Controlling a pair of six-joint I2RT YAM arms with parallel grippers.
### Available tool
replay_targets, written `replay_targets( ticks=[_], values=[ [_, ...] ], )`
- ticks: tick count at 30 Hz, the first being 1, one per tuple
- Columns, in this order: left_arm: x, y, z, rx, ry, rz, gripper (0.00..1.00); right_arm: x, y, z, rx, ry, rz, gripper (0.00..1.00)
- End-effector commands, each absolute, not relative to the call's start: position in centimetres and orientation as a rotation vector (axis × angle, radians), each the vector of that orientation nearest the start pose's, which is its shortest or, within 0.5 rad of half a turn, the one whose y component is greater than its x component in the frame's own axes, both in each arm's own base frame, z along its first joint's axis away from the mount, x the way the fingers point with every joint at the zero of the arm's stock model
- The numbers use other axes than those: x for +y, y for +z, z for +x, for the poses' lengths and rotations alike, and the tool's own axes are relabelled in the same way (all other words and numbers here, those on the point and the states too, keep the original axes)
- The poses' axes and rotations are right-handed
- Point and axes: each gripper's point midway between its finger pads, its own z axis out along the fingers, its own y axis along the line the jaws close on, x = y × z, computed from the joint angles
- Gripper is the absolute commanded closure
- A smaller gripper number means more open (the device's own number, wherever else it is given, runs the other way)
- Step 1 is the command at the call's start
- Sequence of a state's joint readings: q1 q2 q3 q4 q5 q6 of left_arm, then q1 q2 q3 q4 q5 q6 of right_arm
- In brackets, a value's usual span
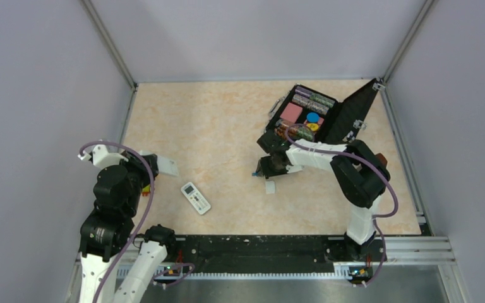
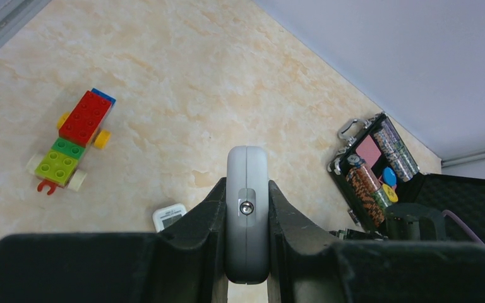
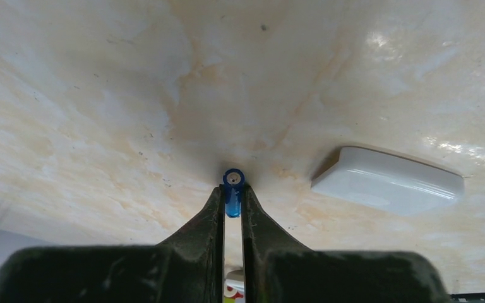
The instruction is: Load the batteries into the remote control
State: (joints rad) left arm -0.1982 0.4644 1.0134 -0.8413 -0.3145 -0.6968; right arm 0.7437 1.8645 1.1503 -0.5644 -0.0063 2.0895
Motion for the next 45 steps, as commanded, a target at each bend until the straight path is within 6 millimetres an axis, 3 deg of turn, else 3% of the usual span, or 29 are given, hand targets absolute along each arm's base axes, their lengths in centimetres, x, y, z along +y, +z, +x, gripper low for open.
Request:
replay_targets(
  ticks=[1,5,9,13,15,20,24,29,34,39,45],
  values=[
    [-2.2,31.9,19.6,1.701,-0.42,-0.613,1.0,30.1,0.6,27.3,2.289,0.289,1.967,1.0],
    [-4.0,31.2,19.9,1.708,-0.513,-0.544,1.0,31.2,2.0,26.1,2.382,0.259,1.702,1.0],
    [-6.1,31.7,19.8,1.666,-0.629,-0.423,1.0,31.4,3.9,25.6,2.423,0.294,1.469,1.0],
    [-8.7,33.0,18.9,1.586,-0.769,-0.256,1.0,30.5,6.7,26.1,2.437,0.329,1.221,1.0],
    [-10.3,34.0,18.1,1.53,-0.85,-0.138,1.0,28.9,7.8,26.3,2.412,0.304,1.103,1.0],
    [-12.4,35.0,17.0,1.467,-0.943,0.025,1.0,27.1,12.6,27.1,2.313,0.416,0.775,1.0],
    [-13.6,35.8,16.4,1.408,-1.0,0.121,1.0,26.2,18.7,27.2,2.168,0.57,0.531,1.0],
    [-13.7,37.3,16.4,1.29,-1.062,0.1,1.0,26.1,26.1,25.7,2.028,0.736,0.222,1.0],
    [-14.6,37.2,17.7,1.335,-1.192,0.019,1.0,28.5,32.4,22.8,1.912,1.003,-0.015,1.0],
    [-15.6,37.6,18.4,1.347,-1.317,-0.017,1.0,29.5,35.7,21.2,1.854,1.111,-0.133,1.0],
    [-15.8,37.5,19.0,1.307,-1.414,-0.08,1.0,31.0,38.1,19.8,1.812,1.23,-0.211,1.0]
  ],
)
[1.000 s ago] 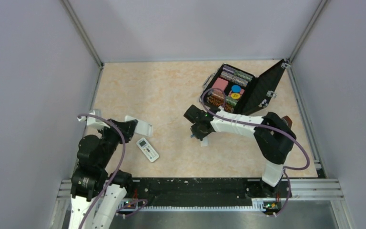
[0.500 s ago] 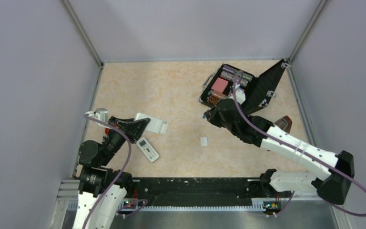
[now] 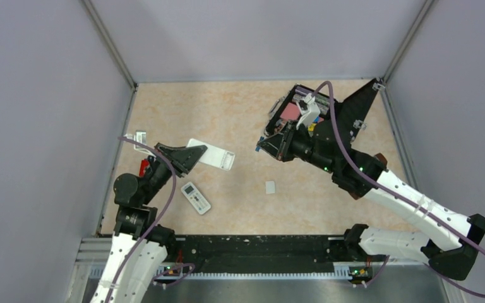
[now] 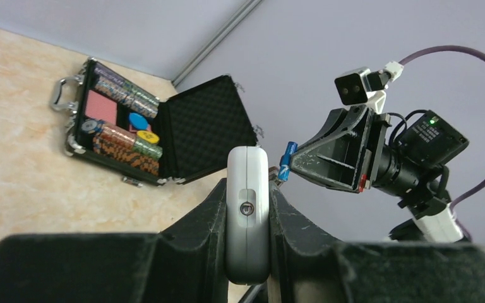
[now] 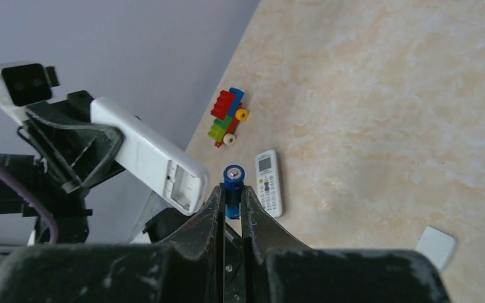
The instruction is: Load the batteries into the remote control
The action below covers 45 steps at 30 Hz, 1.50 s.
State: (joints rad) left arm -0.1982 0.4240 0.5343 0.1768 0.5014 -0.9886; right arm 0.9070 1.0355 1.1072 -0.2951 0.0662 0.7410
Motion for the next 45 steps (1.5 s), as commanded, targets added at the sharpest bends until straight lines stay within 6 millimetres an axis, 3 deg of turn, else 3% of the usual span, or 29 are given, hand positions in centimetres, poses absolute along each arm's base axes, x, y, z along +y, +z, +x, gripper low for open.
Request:
replay_targets(
  ticks=[1,8,15,21,32,45],
  values=[
    [-15.8,37.5,19.1,1.292,-1.432,-0.093,1.0,31.1,38.5,19.8,1.806,1.249,-0.202,1.0],
    [-14.7,38.0,20.3,1.194,-1.499,-0.231,1.0,32.1,42.1,18.7,1.811,1.302,-0.104,1.0],
    [-13.8,38.0,22.2,1.174,-1.588,-0.446,1.0,34.0,40.8,19.9,1.885,1.242,-0.024,1.0],
    [-13.5,36.4,23.5,1.219,-1.615,-0.581,1.0,35.3,41.7,20.5,1.914,1.161,0.002,1.0],
    [-13.6,34.9,24.4,1.255,-1.642,-0.672,1.0,37.5,39.0,21.5,2.017,0.984,0.004,1.0],
    [-13.5,33.6,24.8,1.253,-1.661,-0.723,1.0,38.4,35.5,22.7,2.087,0.819,0.003,1.0]
  ],
)
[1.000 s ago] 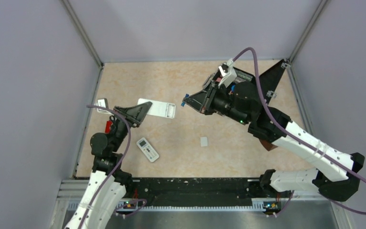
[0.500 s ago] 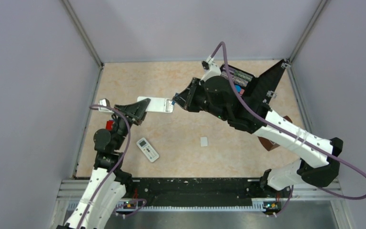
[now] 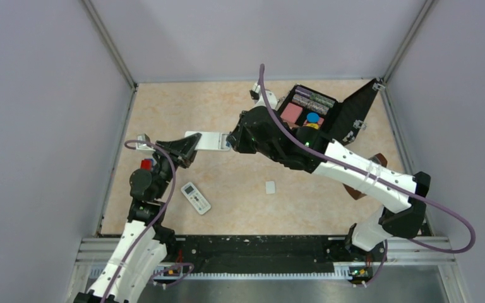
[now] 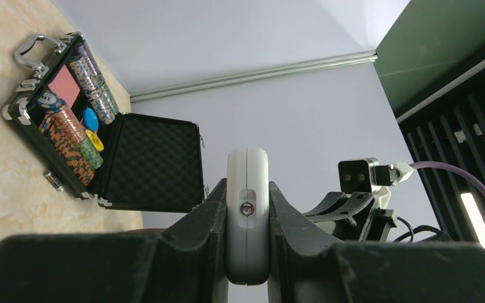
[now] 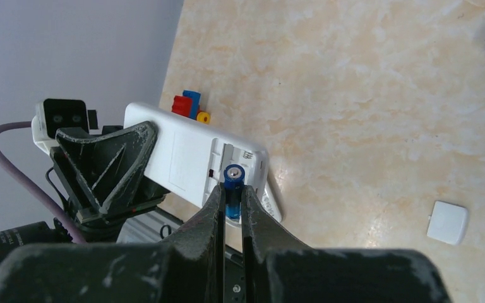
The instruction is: Load the batteries into the remote control
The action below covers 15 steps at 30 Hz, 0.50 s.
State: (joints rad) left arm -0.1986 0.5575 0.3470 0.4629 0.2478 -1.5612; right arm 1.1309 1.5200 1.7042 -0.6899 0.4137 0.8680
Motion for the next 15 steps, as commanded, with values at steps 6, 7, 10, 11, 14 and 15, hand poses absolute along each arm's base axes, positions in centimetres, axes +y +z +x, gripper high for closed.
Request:
replay_targets(
  ticks=[6,7,10,11,14,15],
  values=[
    [-13.6,33.1,24.9,1.26,-1.67,-0.725,1.0,39.2,34.5,23.1,2.099,0.802,-0.004,1.0],
    [-13.6,33.0,24.9,1.259,-1.67,-0.727,1.0,39.2,34.5,23.1,2.098,0.798,-0.001,1.0],
    [-13.7,32.8,24.9,1.262,-1.676,-0.727,1.0,39.3,34.1,23.4,2.1,0.78,0.006,1.0],
    [-13.6,32.7,24.9,1.26,-1.676,-0.728,1.0,39.3,33.9,23.4,2.103,0.778,0.006,1.0],
    [-13.6,32.5,24.9,1.259,-1.678,-0.733,1.0,39.7,33.1,23.5,2.117,0.77,0.003,1.0],
    [-13.6,32.4,24.9,1.256,-1.681,-0.734,1.0,39.8,32.8,23.4,2.124,0.771,0.001,1.0]
  ],
)
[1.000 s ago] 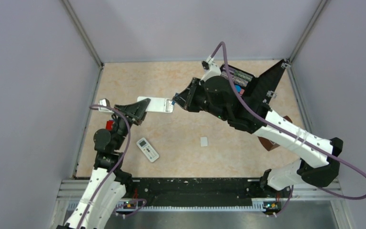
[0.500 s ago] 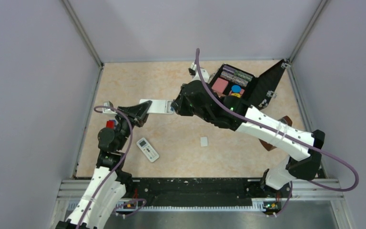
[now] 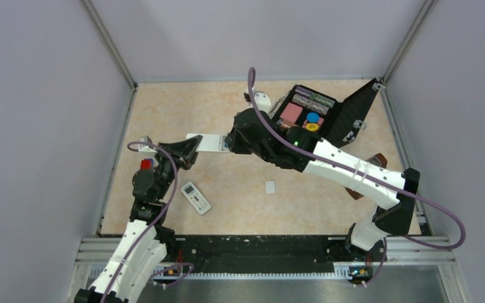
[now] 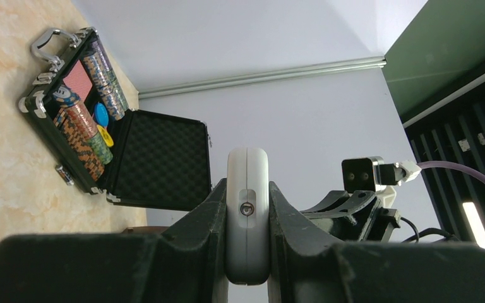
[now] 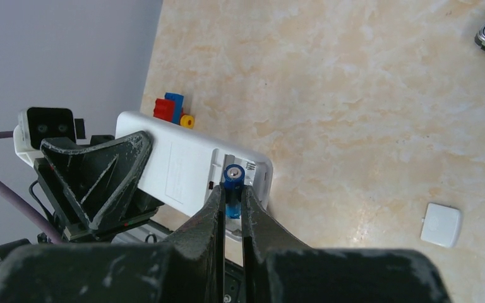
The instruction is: Load the batteries into the remote control
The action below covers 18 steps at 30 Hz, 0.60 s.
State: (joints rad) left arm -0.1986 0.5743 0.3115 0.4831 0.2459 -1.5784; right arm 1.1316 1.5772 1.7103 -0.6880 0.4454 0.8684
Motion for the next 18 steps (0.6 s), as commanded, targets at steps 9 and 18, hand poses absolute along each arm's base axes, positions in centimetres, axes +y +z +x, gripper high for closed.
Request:
replay_targets(
  ticks=[9,18],
  values=[
    [-13.3,32.3,24.9,1.22,-1.687,-0.739,1.0,40.4,31.6,22.9,2.168,0.82,-0.013,1.0],
    [-13.1,32.5,25.1,1.196,-1.699,-0.745,1.0,40.6,30.9,22.3,2.211,0.857,-0.052,1.0]
  ],
)
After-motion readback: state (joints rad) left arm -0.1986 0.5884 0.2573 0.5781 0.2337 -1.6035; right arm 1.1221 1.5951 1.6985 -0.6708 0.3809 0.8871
